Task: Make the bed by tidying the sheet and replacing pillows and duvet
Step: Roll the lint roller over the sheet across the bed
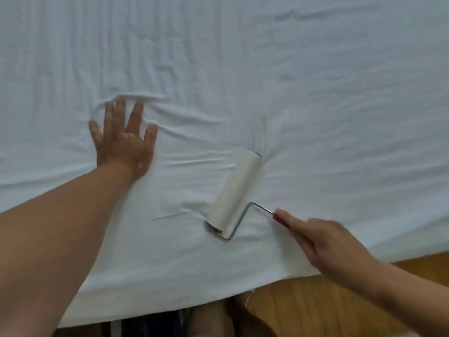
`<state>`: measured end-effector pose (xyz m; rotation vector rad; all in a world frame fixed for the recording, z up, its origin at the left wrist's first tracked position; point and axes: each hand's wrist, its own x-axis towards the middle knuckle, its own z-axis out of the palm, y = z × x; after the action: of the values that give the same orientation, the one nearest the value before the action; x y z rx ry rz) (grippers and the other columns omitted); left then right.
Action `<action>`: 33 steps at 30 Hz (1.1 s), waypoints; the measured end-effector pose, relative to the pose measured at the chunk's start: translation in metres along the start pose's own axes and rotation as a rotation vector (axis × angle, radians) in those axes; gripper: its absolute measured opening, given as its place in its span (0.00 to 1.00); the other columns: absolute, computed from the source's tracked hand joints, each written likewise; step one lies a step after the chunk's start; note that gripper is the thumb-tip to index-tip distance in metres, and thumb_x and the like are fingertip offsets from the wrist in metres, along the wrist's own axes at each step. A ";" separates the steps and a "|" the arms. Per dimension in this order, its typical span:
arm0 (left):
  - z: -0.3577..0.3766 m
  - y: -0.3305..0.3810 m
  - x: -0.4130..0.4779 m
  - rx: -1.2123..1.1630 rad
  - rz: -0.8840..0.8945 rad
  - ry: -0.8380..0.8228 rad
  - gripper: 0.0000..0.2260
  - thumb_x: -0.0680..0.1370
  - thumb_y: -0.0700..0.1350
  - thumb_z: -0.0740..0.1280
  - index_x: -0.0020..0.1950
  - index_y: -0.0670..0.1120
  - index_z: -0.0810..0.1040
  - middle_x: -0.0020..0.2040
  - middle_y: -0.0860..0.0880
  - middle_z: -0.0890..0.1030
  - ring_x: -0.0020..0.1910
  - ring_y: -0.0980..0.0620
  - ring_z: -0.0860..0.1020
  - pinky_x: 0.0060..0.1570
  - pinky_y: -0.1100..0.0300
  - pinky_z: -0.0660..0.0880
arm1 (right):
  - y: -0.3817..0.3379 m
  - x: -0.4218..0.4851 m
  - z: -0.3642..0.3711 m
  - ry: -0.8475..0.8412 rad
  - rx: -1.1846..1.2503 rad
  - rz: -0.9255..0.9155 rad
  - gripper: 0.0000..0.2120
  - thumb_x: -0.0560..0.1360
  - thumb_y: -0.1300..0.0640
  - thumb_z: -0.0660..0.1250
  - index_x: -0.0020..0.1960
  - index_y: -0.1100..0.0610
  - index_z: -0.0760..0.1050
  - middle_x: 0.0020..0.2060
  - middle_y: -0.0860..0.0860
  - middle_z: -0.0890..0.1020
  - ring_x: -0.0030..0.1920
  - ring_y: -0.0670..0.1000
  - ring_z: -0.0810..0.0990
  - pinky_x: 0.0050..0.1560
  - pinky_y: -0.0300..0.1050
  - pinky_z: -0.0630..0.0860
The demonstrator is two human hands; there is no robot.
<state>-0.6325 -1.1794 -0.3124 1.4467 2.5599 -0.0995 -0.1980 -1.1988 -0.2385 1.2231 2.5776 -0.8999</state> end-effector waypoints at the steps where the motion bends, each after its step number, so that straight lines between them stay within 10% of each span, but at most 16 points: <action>1: 0.000 0.001 0.004 0.008 0.002 -0.001 0.29 0.82 0.66 0.41 0.82 0.60 0.42 0.83 0.53 0.41 0.81 0.51 0.40 0.77 0.38 0.40 | -0.003 -0.023 0.000 -0.014 0.061 0.084 0.20 0.80 0.34 0.41 0.70 0.18 0.44 0.33 0.46 0.72 0.36 0.47 0.74 0.41 0.44 0.74; 9: -0.015 0.010 0.054 0.025 0.044 -0.046 0.29 0.81 0.67 0.38 0.81 0.62 0.39 0.82 0.54 0.38 0.81 0.51 0.36 0.77 0.38 0.36 | -0.080 0.105 0.018 0.228 0.206 0.157 0.20 0.84 0.40 0.51 0.75 0.30 0.56 0.33 0.48 0.77 0.37 0.52 0.77 0.40 0.52 0.77; 17: -0.029 -0.008 0.107 0.023 0.104 -0.057 0.29 0.81 0.68 0.40 0.81 0.62 0.43 0.83 0.53 0.42 0.81 0.51 0.39 0.77 0.38 0.39 | -0.109 0.002 0.058 0.360 0.294 0.359 0.21 0.81 0.44 0.58 0.73 0.36 0.67 0.25 0.49 0.74 0.24 0.45 0.70 0.32 0.37 0.72; 23: -0.032 -0.012 0.135 0.038 0.141 -0.052 0.27 0.82 0.65 0.42 0.81 0.62 0.43 0.83 0.55 0.40 0.81 0.53 0.37 0.77 0.39 0.38 | -0.137 0.191 -0.002 0.335 0.532 0.502 0.17 0.83 0.47 0.59 0.70 0.35 0.72 0.56 0.46 0.85 0.55 0.49 0.82 0.56 0.42 0.76; 27: -0.038 -0.013 0.163 0.027 0.157 -0.045 0.26 0.83 0.63 0.43 0.81 0.64 0.43 0.82 0.56 0.39 0.81 0.54 0.37 0.77 0.39 0.37 | -0.139 0.310 -0.063 0.328 0.524 0.458 0.14 0.84 0.52 0.55 0.66 0.46 0.74 0.51 0.49 0.83 0.51 0.56 0.80 0.53 0.54 0.79; 33: -0.043 -0.012 0.204 0.013 0.143 -0.020 0.26 0.82 0.63 0.41 0.80 0.64 0.37 0.81 0.57 0.34 0.80 0.54 0.34 0.77 0.38 0.37 | -0.152 0.253 -0.043 0.229 0.496 0.576 0.19 0.83 0.41 0.54 0.71 0.26 0.62 0.52 0.46 0.84 0.52 0.53 0.82 0.54 0.50 0.78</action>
<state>-0.7510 -1.0079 -0.3125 1.6196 2.4357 -0.1087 -0.4721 -1.0822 -0.2291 2.1578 1.9803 -1.3479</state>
